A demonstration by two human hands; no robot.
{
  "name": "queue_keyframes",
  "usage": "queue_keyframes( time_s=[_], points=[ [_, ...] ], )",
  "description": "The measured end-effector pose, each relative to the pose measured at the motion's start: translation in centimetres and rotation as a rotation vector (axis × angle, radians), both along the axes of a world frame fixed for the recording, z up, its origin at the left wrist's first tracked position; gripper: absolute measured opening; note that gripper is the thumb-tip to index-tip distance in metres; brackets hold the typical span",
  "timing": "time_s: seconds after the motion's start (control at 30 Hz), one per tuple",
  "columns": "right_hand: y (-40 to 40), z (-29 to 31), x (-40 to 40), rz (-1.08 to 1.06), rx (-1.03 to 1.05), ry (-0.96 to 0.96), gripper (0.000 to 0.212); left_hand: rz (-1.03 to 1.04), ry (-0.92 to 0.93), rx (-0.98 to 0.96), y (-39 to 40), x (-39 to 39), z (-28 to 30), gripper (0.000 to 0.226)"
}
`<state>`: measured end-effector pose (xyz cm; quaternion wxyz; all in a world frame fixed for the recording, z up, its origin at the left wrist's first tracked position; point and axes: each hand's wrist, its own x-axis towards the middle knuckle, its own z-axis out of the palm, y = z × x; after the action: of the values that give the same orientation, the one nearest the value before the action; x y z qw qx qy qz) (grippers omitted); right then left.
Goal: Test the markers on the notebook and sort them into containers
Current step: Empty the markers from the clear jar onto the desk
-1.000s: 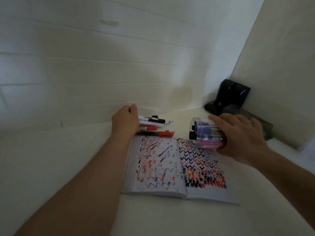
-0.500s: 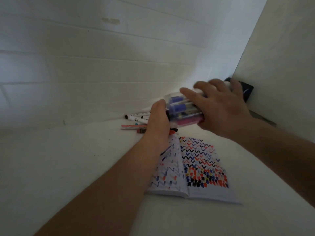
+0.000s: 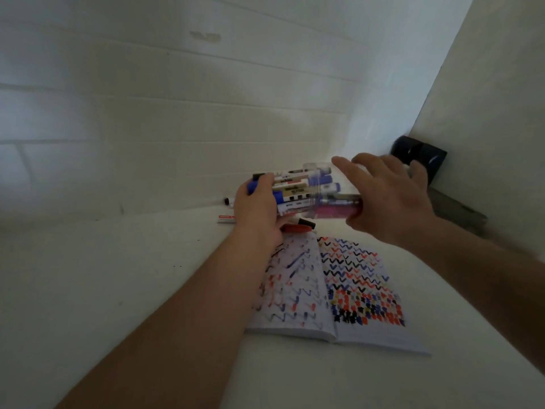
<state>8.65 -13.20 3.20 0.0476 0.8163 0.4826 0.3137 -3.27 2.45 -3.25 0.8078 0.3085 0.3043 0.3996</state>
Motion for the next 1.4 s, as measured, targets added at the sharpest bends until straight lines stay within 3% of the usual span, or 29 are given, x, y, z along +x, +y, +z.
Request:
queue_keyframes(
  time_s=[0.3, 0.57, 0.87, 0.97, 1.03, 1.1, 1.17, 1.23, 1.3, 1.4],
  points=[
    [2.0, -3.0, 1.8, -0.036, -0.049, 0.215, 0.120, 0.234, 0.042, 0.090, 3.1, -1.3, -1.5, 0.023],
    [0.3, -2.1, 3.8, -0.067, -0.106, 0.131, 0.120, 0.296, 0.068, 0.260, 3.7, -0.9, -1.7, 0.030],
    [-3.2, -1.3, 5.2, -0.099, -0.181, 0.078, 0.117, 0.529, 0.550, 0.882, 5.4, -1.5, -2.9, 0.025],
    [-3.7, -1.0, 5.5, -0.105, -0.194, 0.071, 0.119, 0.563, 0.766, 0.956, 5.1, -1.8, -3.1, 0.030],
    [-3.6, -0.3, 5.4, -0.094, -0.195, 0.048, 0.119, 0.631, 0.742, 1.080, 3.7, -1.9, -2.2, 0.028],
    [-3.1, 1.2, 4.8, -0.078, -0.183, 0.025, 0.119, 0.566, 0.483, 1.223, 1.1, -1.5, -0.8, 0.026],
    [-2.1, 2.9, 3.8, -0.045, -0.156, -0.039, 0.119, 0.239, 0.222, 1.097, -2.4, -0.4, -0.2, 0.030],
    [-0.9, 4.0, 2.5, 0.039, -0.123, -0.165, 0.117, -0.042, 0.006, 0.644, -4.8, 0.4, 0.0, 0.031],
    [0.0, 4.4, 1.4, 0.132, -0.150, -0.304, 0.116, -0.161, -0.147, 0.230, -4.9, 0.8, -0.2, 0.031],
    [0.1, 4.6, 1.3, 0.122, -0.194, -0.399, 0.120, -0.176, -0.262, -0.049, -3.5, 0.3, -0.5, 0.036]
  ],
)
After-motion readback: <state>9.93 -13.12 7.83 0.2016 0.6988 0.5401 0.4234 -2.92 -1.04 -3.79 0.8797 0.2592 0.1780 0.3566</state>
